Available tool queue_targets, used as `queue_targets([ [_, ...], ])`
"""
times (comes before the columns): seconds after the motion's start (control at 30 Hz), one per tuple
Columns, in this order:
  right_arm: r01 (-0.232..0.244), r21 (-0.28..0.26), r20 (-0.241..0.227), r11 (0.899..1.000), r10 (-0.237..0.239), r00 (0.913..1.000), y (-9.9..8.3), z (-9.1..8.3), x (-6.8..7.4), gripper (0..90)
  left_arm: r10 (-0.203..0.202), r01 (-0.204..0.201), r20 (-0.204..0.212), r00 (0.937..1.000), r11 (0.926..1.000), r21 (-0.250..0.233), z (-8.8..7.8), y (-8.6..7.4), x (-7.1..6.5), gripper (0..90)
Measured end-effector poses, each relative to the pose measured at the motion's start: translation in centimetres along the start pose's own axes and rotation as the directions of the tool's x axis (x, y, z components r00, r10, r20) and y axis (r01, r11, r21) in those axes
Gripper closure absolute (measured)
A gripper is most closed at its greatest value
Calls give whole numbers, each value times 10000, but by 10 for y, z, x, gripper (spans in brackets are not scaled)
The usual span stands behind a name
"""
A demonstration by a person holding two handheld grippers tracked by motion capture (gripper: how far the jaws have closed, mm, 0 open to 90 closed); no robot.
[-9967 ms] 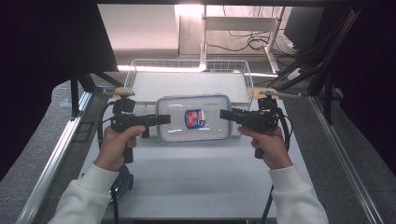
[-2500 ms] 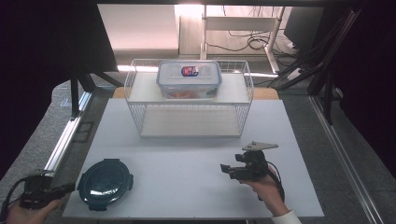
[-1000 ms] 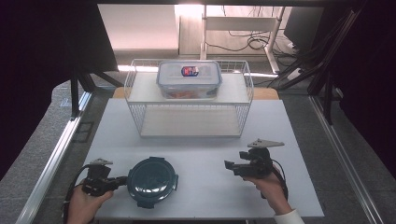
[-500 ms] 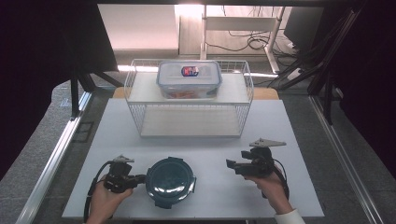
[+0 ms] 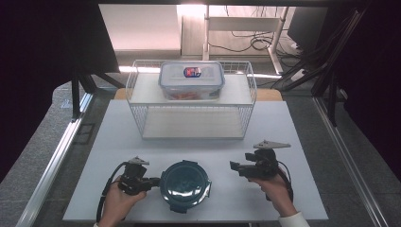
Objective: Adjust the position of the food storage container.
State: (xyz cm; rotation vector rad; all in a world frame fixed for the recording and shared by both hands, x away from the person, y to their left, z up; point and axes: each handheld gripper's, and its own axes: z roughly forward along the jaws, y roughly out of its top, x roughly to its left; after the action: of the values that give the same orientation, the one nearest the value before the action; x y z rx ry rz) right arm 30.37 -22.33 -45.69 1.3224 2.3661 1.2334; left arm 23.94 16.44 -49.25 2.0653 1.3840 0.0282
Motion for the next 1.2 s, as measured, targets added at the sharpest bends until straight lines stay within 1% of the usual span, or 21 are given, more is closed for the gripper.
queue_targets([
  [0.07,-2,26,-23,10000,2,10000,0,0,0,224,138,-139,134,9998,9999,66,2,1,-3,900],
  [0.17,-54,65,-7,10000,55,10000,-1,2,-1,224,157,-163,470,9988,9998,116,4,2,-6,900],
  [0.33,-57,68,-1,10000,57,10000,-1,1,-1,224,164,-172,667,9976,9998,112,6,2,-5,900],
  [0.4,-59,44,2,10000,59,10000,-1,0,-1,224,156,-156,861,9962,9999,-10,5,2,-2,900],
  [0.43,-50,14,10,10000,50,10000,-1,-1,-1,224,134,-115,1072,9941,9998,-176,4,2,0,900],
  [0.47,-73,-12,13,10000,73,10000,-1,-1,-1,224,99,-71,1103,9938,9996,-261,3,2,2,899],
  [0.53,-71,-56,42,10000,71,10000,-1,-2,-1,224,57,-15,781,9969,9986,-537,-1,2,7,900],
  [0.6,-93,-64,18,9999,94,10000,-1,-3,-2,224,-40,101,838,9965,9974,-719,-5,2,13,900],
  [0.7,-192,-77,-37,9998,191,9998,-1,-2,-3,224,-74,157,813,9967,9947,-1018,-12,1,18,891],
  [0.73,-204,-52,-52,9998,203,9998,-1,-2,-3,223,-21,119,828,9966,9928,-1188,-16,2,19,866],
  [0.77,-218,-60,-70,9997,218,9997,-2,-2,-2,223,46,64,821,9966,9911,-1326,-18,2,20,809],
  [0.83,-260,-39,-87,9997,260,9996,-2,-2,-1,223,222,-124,687,9974,9900,-1406,-21,4,19,607],
  [0.87,-250,-41,-109,9997,250,9996,-3,-3,0,223,252,-147,714,9971,9894,-1444,-22,6,18,466],
  [0.9,-219,-38,-117,9998,218,9997,-4,-3,1,223,267,-148,760,9967,9881,-1534,-24,7,17,393],
  [1.0,-168,-74,-155,9998,167,9997,-6,-6,4,222,300,-180,641,9975,9835,-1802,-29,9,15,267],
  [1.07,-104,-113,-123,9999,103,9999,-7,-8,5,217,282,-167,568,9980,9809,-1938,-32,10,14,234],
  [1.2,-108,-217,-122,9997,105,9999,-9,-13,5,211,280,-189,424,9987,9791,-2023,-34,9,14,199],
])
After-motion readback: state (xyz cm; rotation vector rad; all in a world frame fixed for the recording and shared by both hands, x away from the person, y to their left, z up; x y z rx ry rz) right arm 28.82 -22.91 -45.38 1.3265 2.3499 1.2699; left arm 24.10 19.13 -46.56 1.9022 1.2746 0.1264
